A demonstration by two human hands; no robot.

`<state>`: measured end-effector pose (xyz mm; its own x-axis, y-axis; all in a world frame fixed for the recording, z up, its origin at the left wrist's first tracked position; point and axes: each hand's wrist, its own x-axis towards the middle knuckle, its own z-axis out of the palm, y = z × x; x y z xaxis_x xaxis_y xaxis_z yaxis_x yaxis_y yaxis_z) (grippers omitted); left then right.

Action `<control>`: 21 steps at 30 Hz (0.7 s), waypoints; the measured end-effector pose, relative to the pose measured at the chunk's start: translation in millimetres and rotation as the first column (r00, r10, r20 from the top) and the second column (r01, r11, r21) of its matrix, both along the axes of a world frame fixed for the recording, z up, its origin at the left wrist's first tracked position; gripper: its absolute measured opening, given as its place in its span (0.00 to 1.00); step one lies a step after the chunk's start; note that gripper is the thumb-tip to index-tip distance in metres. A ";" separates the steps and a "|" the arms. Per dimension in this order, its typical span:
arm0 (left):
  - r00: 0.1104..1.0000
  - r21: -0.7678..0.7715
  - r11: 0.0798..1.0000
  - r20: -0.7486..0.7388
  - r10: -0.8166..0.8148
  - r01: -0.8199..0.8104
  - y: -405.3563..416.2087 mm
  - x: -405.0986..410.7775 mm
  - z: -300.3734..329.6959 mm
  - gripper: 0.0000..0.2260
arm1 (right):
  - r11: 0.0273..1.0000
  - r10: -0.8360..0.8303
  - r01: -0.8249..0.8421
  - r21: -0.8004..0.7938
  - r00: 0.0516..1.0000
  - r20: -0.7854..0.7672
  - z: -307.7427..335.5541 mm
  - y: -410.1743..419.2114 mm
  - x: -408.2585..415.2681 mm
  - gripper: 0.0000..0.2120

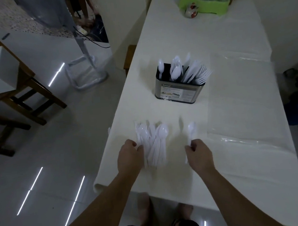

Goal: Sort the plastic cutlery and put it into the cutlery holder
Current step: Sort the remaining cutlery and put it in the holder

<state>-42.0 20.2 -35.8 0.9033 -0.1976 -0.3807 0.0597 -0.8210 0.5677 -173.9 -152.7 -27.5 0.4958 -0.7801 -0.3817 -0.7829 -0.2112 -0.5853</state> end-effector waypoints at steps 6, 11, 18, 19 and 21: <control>0.987 0.036 0.993 0.115 -0.113 0.109 0.3 -2.7 1.7 0.10 | 0.995 0.073 -0.074 0.066 0.997 0.013 -8.9 42.0 14.6 0.05; 0.904 0.088 0.928 0.214 -0.371 0.361 -14.4 -13.1 1.2 0.10 | 0.993 0.054 -0.053 0.110 0.998 -0.011 -12.2 53.8 20.0 0.05; 0.859 0.233 0.864 0.161 -0.486 0.446 -38.6 -8.5 2.8 0.12 | 0.993 0.050 -0.044 0.106 0.997 -0.057 -15.9 56.0 9.6 0.06; 0.863 0.241 0.862 0.140 -0.486 0.447 -40.7 -7.6 4.2 0.12 | 0.993 0.042 -0.035 0.112 0.997 -0.062 -17.0 56.3 8.2 0.07; 0.878 0.220 0.868 0.082 -0.472 0.446 -44.3 -5.5 4.8 0.11 | 0.993 0.029 -0.021 0.115 0.997 -0.068 -19.0 56.9 6.4 0.08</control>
<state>-47.5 -24.1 -31.0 0.7715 -0.5383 -0.3392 -0.4133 -0.8293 0.3761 -167.5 -95.8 -46.6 0.4833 -0.7174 -0.5018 -0.8180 -0.1658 -0.5508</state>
